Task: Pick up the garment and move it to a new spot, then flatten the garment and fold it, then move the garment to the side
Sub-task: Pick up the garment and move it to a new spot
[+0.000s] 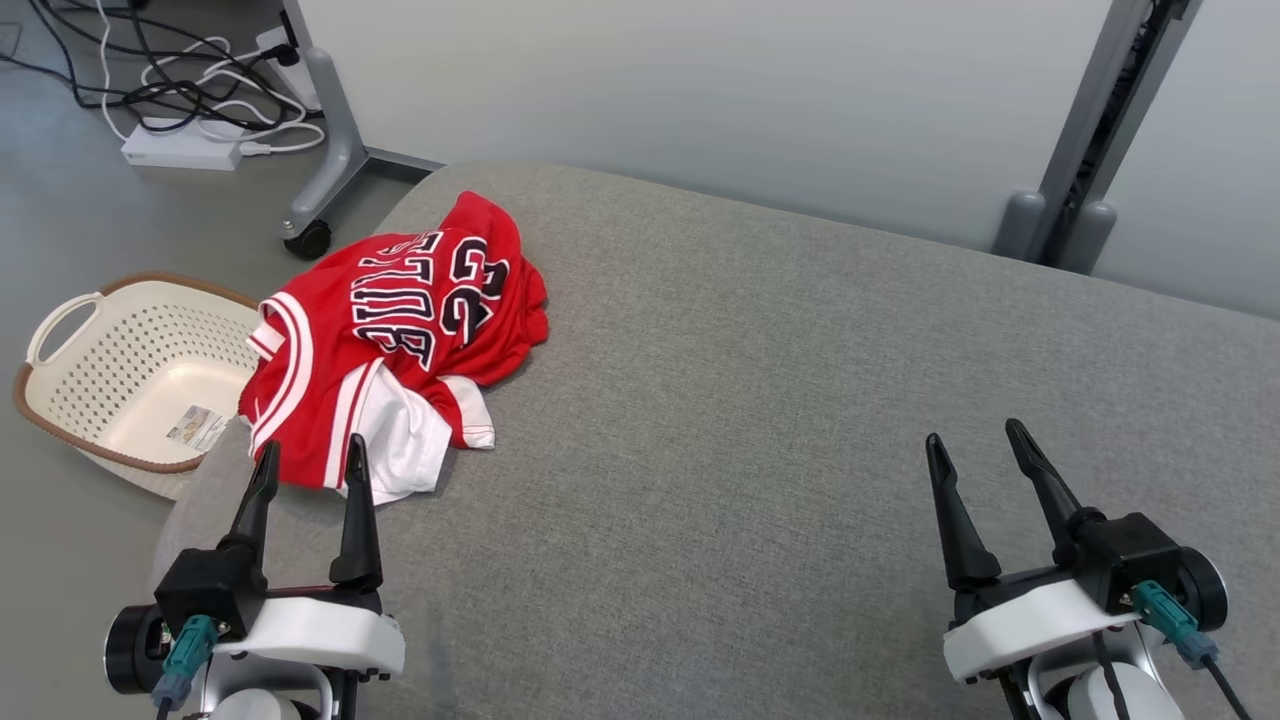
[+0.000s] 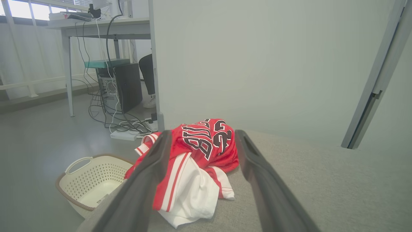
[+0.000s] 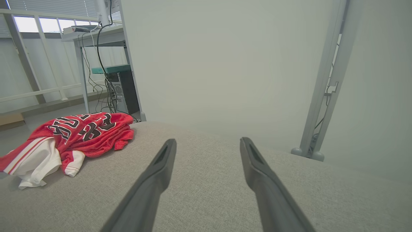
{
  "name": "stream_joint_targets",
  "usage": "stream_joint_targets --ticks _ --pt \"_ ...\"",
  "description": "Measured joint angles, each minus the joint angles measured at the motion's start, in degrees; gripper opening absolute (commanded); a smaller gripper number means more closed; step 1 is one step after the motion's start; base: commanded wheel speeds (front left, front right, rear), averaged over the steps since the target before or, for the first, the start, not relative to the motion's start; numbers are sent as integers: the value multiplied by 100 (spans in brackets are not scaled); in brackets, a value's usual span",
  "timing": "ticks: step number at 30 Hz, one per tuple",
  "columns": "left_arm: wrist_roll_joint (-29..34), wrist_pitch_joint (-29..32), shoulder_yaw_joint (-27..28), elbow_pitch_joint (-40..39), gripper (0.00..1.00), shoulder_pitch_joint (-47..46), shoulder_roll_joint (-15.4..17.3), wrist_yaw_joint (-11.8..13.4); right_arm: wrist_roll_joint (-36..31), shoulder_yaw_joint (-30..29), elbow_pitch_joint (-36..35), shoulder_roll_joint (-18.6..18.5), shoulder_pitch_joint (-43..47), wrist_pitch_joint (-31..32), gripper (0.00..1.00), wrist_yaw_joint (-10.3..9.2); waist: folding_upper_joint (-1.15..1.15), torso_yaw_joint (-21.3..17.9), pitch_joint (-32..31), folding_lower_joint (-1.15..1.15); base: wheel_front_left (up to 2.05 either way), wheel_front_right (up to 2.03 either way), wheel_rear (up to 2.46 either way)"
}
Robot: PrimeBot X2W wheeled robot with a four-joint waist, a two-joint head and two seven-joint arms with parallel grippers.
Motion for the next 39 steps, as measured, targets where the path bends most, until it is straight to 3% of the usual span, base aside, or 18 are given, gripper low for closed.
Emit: stream_joint_targets --ticks 16,28,33,39 --pt "-224 0 24 1 100 -24 0 49 -123 14 14 1 -13 0 100 0 0 113 201 0 0 0 0" --pt "-495 0 71 65 100 -826 0 44 -594 -49 11 -27 -404 0 100 0 0 -27 917 0 0 0 0" --pt "-494 0 160 497 100 -1409 -1 18 -688 -33 16 -149 -545 0 100 0 0 -112 1292 0 0 0 0" --pt "-372 0 324 1604 100 -2264 12 20 -720 -8 16 -243 -687 0 100 1 0 -265 1601 0 0 0 0"
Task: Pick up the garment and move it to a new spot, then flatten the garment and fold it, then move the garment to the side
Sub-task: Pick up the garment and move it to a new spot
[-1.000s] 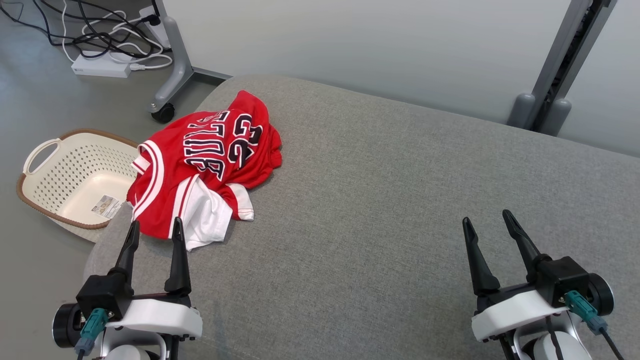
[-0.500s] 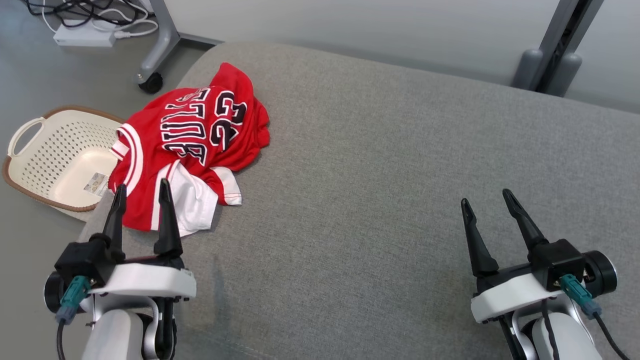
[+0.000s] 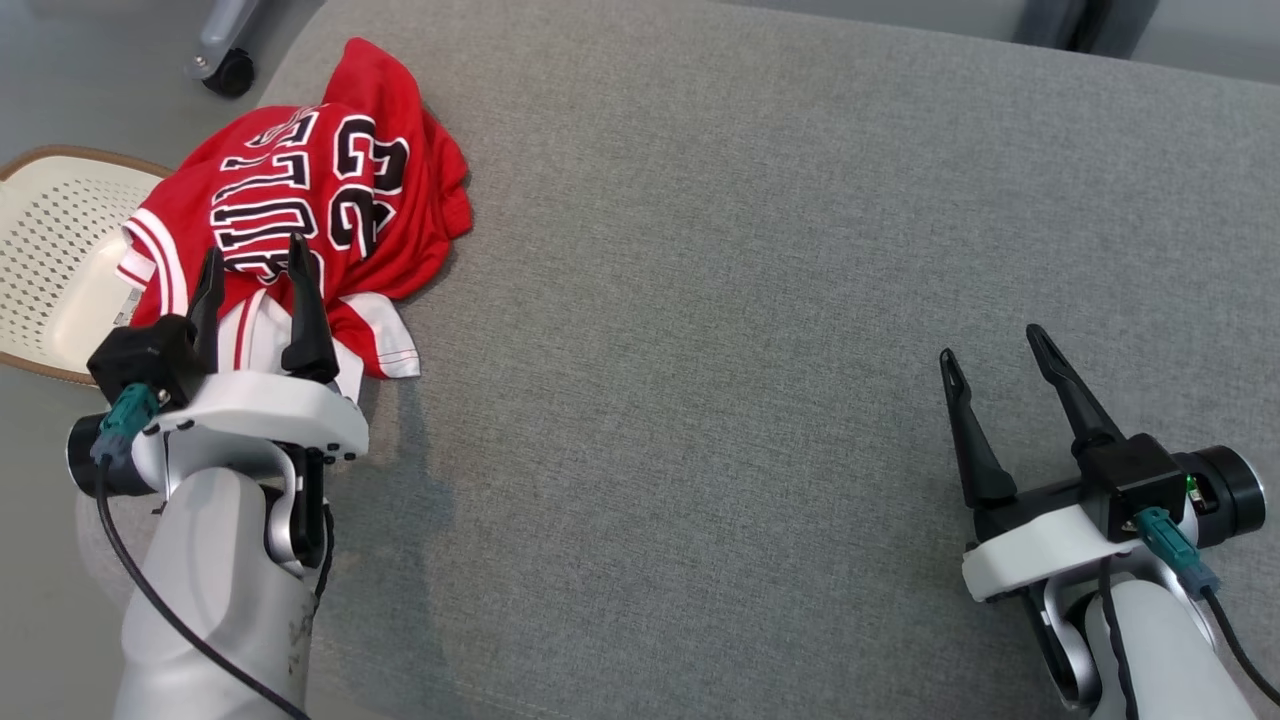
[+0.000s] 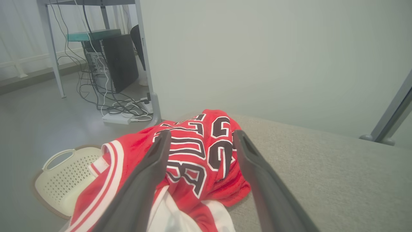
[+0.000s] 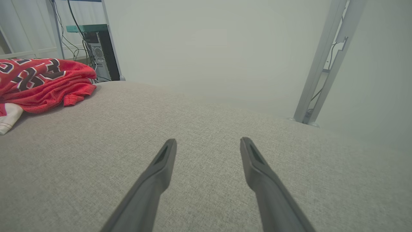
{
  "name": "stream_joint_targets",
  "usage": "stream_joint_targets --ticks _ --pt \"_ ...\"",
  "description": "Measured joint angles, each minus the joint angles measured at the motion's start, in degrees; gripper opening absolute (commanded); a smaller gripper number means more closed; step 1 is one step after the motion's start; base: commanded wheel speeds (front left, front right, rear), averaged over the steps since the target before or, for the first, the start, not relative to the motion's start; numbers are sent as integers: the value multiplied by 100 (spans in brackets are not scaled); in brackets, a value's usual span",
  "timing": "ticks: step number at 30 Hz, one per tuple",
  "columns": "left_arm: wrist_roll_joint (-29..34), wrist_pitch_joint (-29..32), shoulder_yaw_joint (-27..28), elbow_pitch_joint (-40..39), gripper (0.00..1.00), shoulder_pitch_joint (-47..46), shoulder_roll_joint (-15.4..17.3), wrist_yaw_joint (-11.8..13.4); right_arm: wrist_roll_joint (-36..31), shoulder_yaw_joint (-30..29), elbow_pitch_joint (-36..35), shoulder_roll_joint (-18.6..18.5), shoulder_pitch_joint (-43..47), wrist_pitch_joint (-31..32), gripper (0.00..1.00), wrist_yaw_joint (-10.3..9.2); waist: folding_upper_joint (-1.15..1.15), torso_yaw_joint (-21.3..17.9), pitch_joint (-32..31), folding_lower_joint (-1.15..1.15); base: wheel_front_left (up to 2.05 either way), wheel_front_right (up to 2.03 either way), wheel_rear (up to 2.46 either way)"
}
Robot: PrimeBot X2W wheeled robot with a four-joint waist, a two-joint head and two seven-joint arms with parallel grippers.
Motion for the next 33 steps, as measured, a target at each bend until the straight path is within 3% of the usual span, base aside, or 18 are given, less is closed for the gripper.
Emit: stream_joint_targets --ticks 5,10,27,28,29,30,33 --pt "14 134 -18 1305 100 -895 167 -11 -37 30 24 -30 -81 0 100 0 0 -107 172 0 0 0 0" --pt "191 294 -166 2101 100 -1430 371 91 -29 111 89 -32 -148 0 100 0 0 -131 227 0 0 0 0" --pt "-36 990 -214 3873 100 -2353 512 -138 53 252 170 -101 -333 0 100 0 0 -227 367 0 0 0 0" --pt "-37 984 -219 3913 41 -2380 530 -157 60 252 168 -102 -349 0 100 0 0 -242 366 0 0 0 0" --pt "-43 946 -219 3949 5 -2398 536 -201 60 247 168 -104 -354 0 100 0 0 -257 363 0 0 0 0" --pt "-55 898 -219 3982 0 -2415 537 -213 60 244 169 -104 -354 0 100 0 0 -269 358 0 0 0 0" --pt "-123 601 -194 3997 0 -2441 547 -236 59 208 176 -98 -352 0 100 0 0 -291 324 0 0 0 0"
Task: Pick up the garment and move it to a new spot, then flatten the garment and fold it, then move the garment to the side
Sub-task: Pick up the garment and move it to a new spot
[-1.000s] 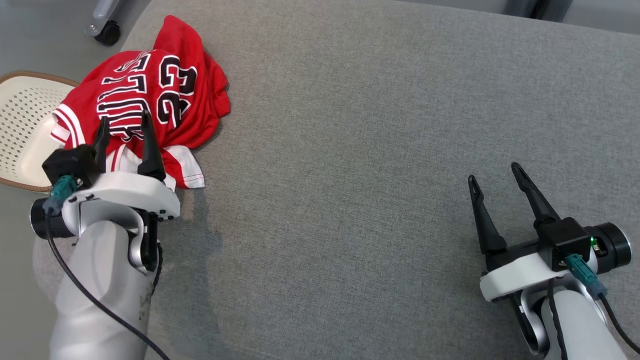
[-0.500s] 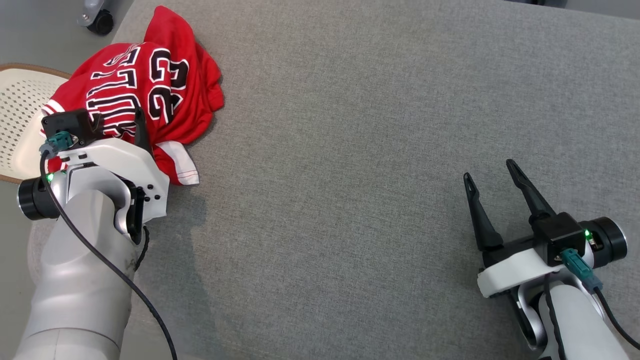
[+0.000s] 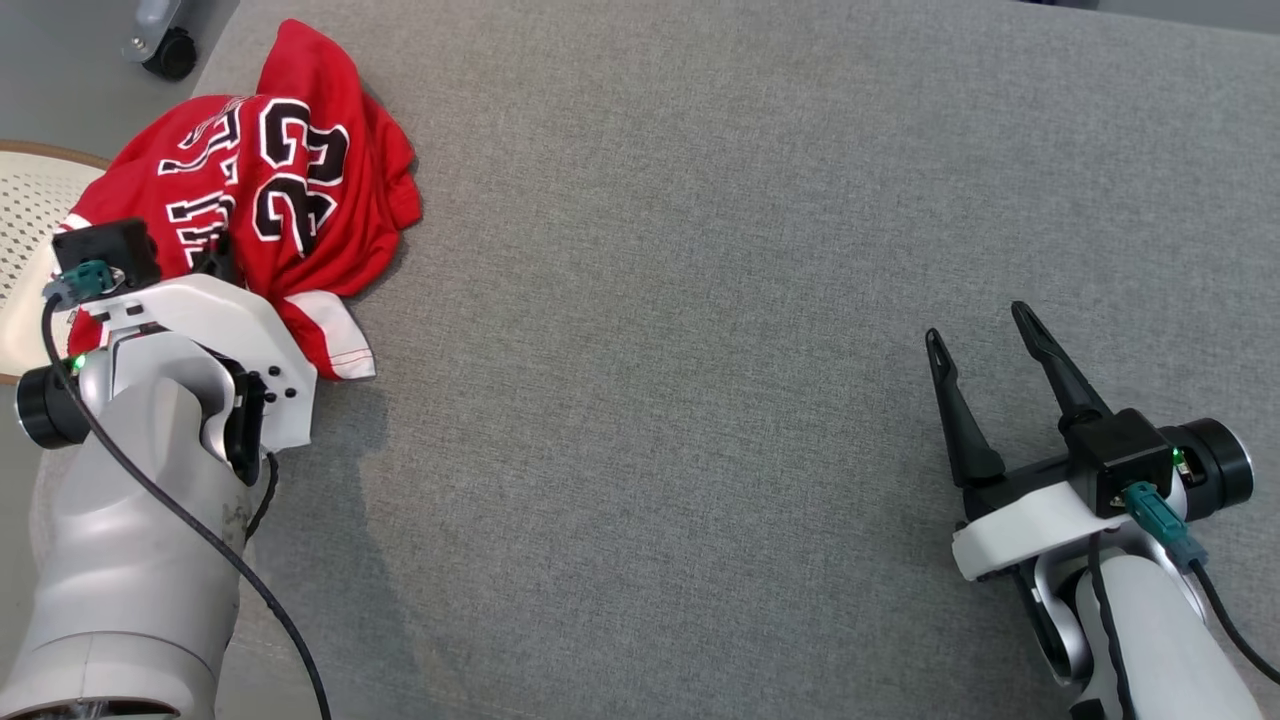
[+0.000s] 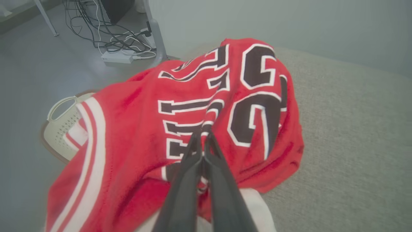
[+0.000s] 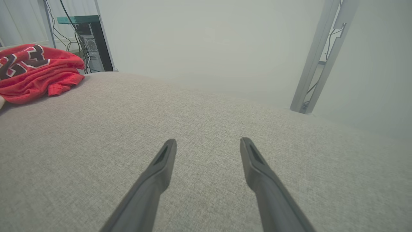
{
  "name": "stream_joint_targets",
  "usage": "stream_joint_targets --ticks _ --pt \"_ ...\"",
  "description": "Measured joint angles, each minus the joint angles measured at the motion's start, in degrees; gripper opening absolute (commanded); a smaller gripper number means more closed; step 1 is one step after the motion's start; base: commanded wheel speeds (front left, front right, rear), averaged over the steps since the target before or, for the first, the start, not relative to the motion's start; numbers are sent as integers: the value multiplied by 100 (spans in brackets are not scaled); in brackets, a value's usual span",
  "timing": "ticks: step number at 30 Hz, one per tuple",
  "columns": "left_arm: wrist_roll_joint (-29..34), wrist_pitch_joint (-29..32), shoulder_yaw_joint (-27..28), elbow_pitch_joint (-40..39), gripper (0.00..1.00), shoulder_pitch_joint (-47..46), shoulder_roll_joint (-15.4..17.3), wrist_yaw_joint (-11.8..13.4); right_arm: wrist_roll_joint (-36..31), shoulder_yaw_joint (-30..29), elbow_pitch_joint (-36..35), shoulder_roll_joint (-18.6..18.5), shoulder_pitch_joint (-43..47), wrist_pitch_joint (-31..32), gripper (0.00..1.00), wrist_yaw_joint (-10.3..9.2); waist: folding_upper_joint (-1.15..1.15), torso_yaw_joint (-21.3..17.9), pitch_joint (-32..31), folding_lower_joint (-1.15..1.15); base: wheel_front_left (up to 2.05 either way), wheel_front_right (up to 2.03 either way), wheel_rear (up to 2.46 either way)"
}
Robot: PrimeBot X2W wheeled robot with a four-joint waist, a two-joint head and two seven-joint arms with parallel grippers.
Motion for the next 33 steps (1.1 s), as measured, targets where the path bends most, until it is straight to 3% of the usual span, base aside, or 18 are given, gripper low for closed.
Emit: stream_joint_targets --ticks 9,19,33 --pt "-116 -546 90 -318 0 5 74 -37 34 -75 18 78 117 0 100 0 0 27 -245 0 0 0 0" --pt "-53 -594 309 -2160 0 307 143 -46 135 -45 35 210 142 0 100 0 0 -52 -515 0 0 0 0" --pt "-23 -424 141 -3805 0 497 177 -233 256 -207 -29 310 343 0 100 1 0 -914 -959 0 0 0 0"
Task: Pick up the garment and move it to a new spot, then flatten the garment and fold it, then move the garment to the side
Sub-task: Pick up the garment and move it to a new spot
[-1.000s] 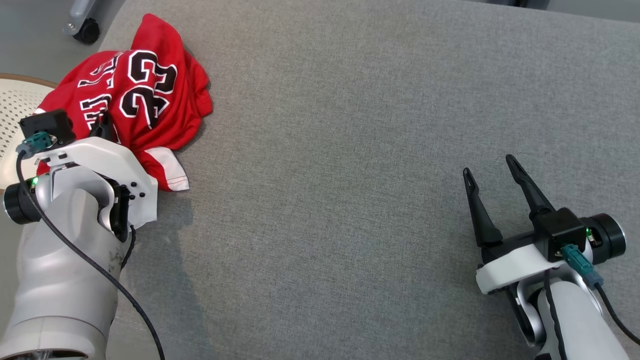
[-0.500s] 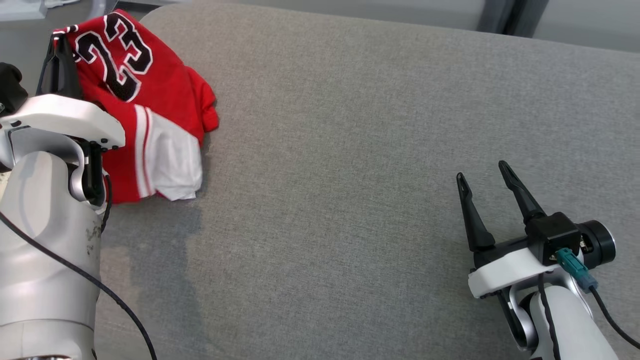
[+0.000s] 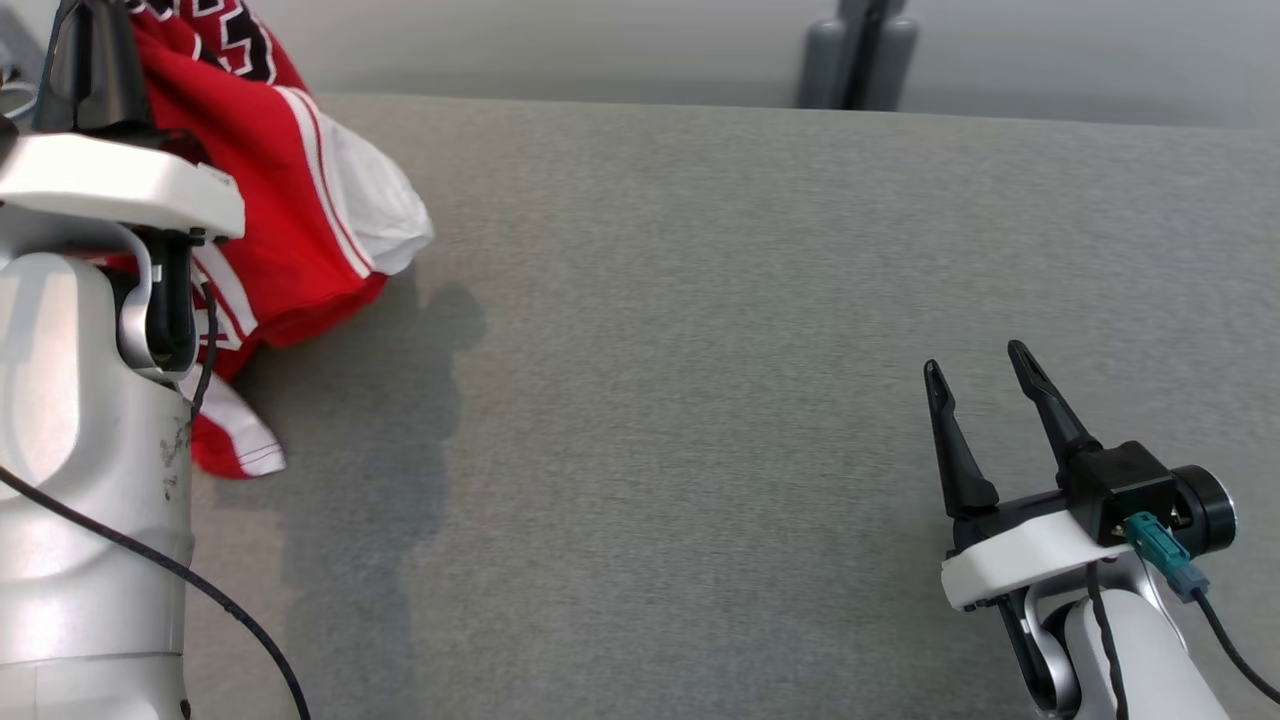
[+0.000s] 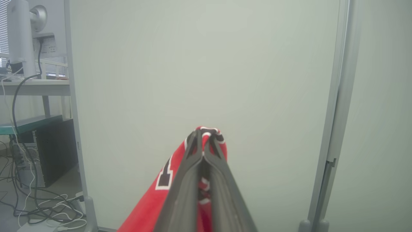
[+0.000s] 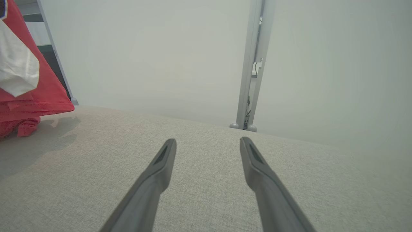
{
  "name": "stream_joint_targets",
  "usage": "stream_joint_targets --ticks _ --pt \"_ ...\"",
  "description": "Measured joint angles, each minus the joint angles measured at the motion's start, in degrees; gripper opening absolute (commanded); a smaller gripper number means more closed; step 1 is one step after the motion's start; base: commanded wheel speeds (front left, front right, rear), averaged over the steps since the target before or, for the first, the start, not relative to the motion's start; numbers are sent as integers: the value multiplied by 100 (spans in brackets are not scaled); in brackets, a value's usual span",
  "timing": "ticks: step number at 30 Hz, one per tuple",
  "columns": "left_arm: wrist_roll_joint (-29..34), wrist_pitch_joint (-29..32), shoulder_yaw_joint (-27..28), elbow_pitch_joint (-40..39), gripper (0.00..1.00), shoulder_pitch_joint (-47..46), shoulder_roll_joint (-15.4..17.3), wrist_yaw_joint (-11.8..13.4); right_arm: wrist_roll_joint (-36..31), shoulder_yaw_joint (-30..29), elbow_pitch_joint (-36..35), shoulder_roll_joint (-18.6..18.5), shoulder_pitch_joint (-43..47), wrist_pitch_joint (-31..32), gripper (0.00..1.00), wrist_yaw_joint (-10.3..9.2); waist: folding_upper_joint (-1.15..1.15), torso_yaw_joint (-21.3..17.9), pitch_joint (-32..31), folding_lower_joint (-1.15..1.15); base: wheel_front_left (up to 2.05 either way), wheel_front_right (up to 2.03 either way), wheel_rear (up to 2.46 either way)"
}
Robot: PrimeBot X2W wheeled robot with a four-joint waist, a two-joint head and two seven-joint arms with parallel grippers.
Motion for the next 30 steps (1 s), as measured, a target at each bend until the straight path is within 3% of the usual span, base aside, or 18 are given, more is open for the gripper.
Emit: stream_joint_targets --ticks 15,23,30 --pt "-15 933 -802 -1611 0 315 -207 -188 420 -55 -176 18 3 0 100 3 0 -1334 -155 0 0 0 0" --pt "-18 1180 -1254 -1733 0 333 -360 -237 599 -47 -218 16 7 0 100 3 0 -1995 -119 0 0 0 0" --pt "-14 1287 -1749 -1479 0 391 -396 -289 677 7 -257 19 15 0 100 3 0 -2298 -36 0 0 0 0"
